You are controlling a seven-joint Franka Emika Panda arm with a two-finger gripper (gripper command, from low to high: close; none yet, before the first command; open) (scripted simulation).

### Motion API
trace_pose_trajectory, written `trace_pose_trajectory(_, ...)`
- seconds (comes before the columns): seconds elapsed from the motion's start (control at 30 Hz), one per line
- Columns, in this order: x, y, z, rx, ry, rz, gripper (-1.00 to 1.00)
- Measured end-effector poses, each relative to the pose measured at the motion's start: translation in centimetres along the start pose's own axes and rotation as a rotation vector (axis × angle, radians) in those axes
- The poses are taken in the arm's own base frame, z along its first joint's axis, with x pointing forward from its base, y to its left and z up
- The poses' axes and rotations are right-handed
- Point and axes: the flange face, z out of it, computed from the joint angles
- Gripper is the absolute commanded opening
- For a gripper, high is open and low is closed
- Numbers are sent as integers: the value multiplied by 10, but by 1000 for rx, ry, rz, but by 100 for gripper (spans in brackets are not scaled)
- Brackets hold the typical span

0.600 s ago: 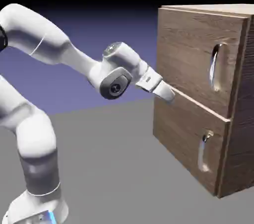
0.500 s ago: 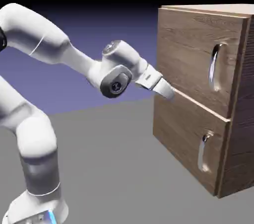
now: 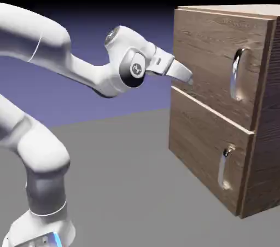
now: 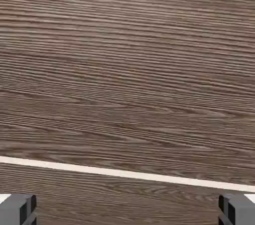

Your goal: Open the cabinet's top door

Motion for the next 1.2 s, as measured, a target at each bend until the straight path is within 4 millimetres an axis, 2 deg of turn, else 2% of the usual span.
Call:
trace_pose_trajectory(0.3, 17, -3, -17, 70, 90, -3, 0)
trace_pose_trajectory(0.63, 37, 11, -24, 148, 192, 12, 0)
trace_pose_trajectory(0.9, 54, 32, -17, 211, 269, 34, 0)
trace_pose_trajectory(1.2, 71, 65, 5, 283, 343, 61, 0)
